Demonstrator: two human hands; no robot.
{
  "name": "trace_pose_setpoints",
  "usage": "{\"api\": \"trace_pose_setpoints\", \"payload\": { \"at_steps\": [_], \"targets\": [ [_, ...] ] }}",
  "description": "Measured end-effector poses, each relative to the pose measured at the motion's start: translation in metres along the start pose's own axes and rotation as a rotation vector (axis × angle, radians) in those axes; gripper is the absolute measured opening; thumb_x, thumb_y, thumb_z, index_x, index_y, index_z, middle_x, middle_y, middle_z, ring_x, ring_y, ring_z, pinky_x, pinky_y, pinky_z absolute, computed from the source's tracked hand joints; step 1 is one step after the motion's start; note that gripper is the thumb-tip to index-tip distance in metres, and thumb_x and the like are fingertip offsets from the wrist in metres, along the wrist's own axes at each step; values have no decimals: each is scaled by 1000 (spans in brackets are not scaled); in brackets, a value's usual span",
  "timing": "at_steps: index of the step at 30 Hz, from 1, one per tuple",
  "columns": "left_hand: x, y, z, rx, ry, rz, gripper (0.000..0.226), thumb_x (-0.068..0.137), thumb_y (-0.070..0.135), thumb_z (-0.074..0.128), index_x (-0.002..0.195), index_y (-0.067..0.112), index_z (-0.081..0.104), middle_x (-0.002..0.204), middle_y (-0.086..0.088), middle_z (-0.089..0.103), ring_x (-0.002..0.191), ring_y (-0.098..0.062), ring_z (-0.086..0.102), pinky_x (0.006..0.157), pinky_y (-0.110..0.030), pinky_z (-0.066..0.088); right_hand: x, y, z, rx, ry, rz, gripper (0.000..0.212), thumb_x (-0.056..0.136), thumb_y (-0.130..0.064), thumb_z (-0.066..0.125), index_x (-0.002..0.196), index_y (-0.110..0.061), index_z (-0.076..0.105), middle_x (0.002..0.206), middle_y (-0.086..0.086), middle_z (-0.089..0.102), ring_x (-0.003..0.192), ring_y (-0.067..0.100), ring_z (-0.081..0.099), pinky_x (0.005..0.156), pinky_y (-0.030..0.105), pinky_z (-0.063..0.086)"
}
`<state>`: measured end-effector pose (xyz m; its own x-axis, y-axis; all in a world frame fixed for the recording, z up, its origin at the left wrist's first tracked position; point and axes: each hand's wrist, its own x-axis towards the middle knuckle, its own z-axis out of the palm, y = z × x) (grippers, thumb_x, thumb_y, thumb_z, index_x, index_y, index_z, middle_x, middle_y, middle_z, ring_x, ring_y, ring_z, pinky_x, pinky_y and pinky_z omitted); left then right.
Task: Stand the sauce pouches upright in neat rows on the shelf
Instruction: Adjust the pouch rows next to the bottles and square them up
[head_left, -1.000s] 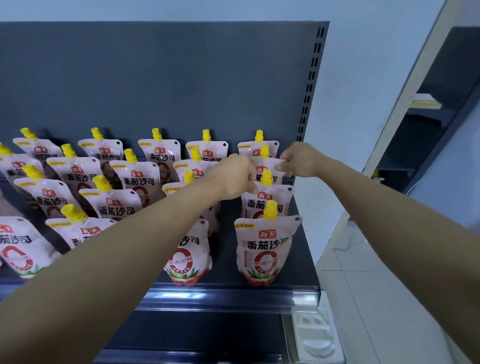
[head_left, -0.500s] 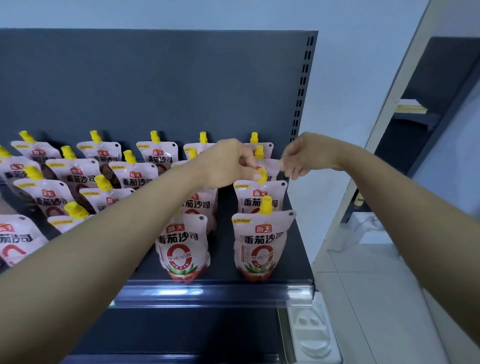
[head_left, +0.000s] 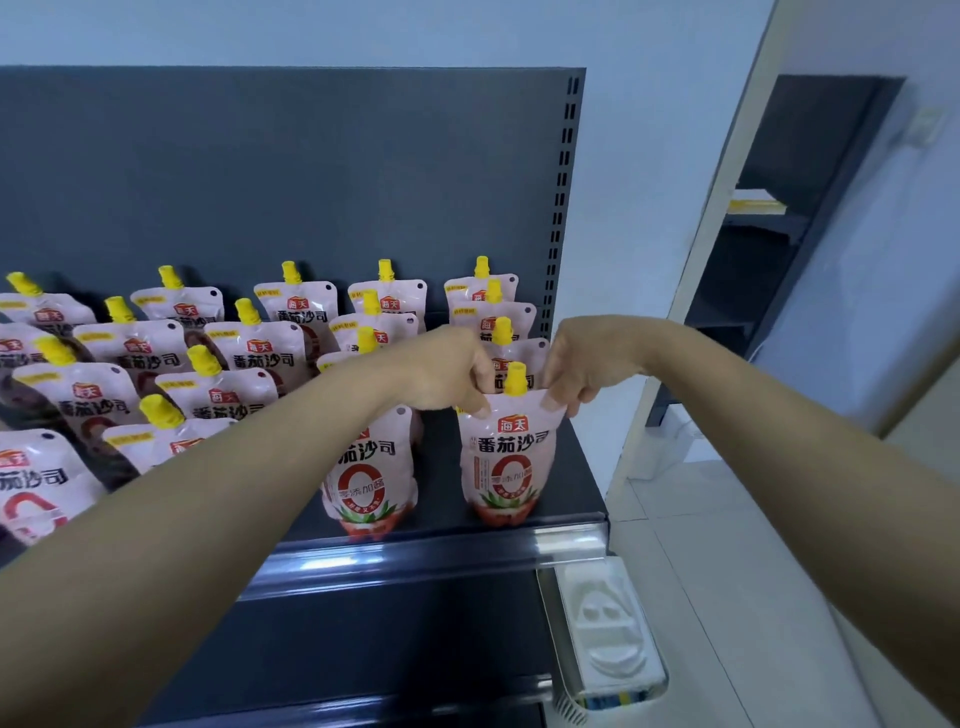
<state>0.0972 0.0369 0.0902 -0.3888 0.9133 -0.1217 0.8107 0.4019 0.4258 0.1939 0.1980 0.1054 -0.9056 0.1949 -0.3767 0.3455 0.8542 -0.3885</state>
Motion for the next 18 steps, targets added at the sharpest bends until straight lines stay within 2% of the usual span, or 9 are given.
{"api": "trace_pose_setpoints", "payload": {
  "at_steps": [3, 6, 8, 10, 12, 14, 16, 18],
  "targets": [
    [0, 3, 2, 9, -13, 27, 23, 79, 14, 71, 59, 21, 60, 59, 12, 52, 59, -4, 49, 56, -19, 37, -5, -5, 3, -10, 3, 50, 24, 86, -12, 67, 104, 3, 71, 78, 4, 73, 69, 11, 69, 78, 25, 57],
    [-6, 3, 0, 2, -25, 47, 3, 80, 16, 70, 80, 14, 68, 75, 8, 60, 75, -11, 56, 66, -21, 43, -14, -15, 0, -59, -48, 85, 27, 88, -14, 64, 110, 1, 68, 80, -1, 70, 74, 11, 68, 78, 24, 55],
    [-16, -2, -11, -35, -8, 38, 19, 80, 17, 71, 98, 14, 68, 89, 6, 63, 86, -12, 58, 72, -20, 44, -22, -25, -5, -181, -33, 87, 30, 88, -19, 63, 114, -5, 68, 98, 5, 72, 90, 19, 68, 87, 30, 55],
    [-32, -12, -28, -72, 69, 25, 26, 79, 16, 72, 104, 18, 66, 93, 6, 62, 86, -10, 58, 69, -17, 43, -25, -35, -11, -271, 120, 25, 29, 87, -22, 62, 111, -6, 69, 111, 9, 70, 103, 27, 64, 92, 35, 50],
    [-50, -28, -46, -82, 159, -20, 25, 78, 12, 72, 101, 18, 66, 91, 6, 63, 82, -9, 59, 66, -13, 44, -25, -49, -12, -174, 324, -74, 23, 86, -19, 63, 105, -8, 72, 107, 4, 72, 95, 18, 63, 83, 26, 44],
    [-67, -44, -57, -80, 205, -80, 22, 78, 9, 72, 99, 13, 66, 92, 3, 65, 85, -15, 61, 72, -18, 48, -20, -67, -6, -61, 455, -184, 15, 85, -16, 65, 95, -11, 75, 96, -4, 72, 80, 3, 61, 73, 15, 42],
    [-81, -58, -60, -79, 208, -138, 22, 79, 10, 71, 100, 10, 66, 99, -3, 67, 94, -21, 62, 80, -27, 48, -13, -88, 6, -26, 420, -262, 14, 84, -14, 64, 93, -12, 76, 90, -8, 70, 78, 0, 62, 66, 7, 41],
    [-91, -68, -57, -118, 195, -168, 23, 77, 17, 74, 99, 13, 66, 100, -1, 67, 96, -18, 62, 83, -26, 44, -4, -106, 21, -91, 302, -283, 18, 85, -12, 62, 98, -9, 75, 98, -4, 73, 89, 10, 66, 72, 14, 48]
  ]
}}
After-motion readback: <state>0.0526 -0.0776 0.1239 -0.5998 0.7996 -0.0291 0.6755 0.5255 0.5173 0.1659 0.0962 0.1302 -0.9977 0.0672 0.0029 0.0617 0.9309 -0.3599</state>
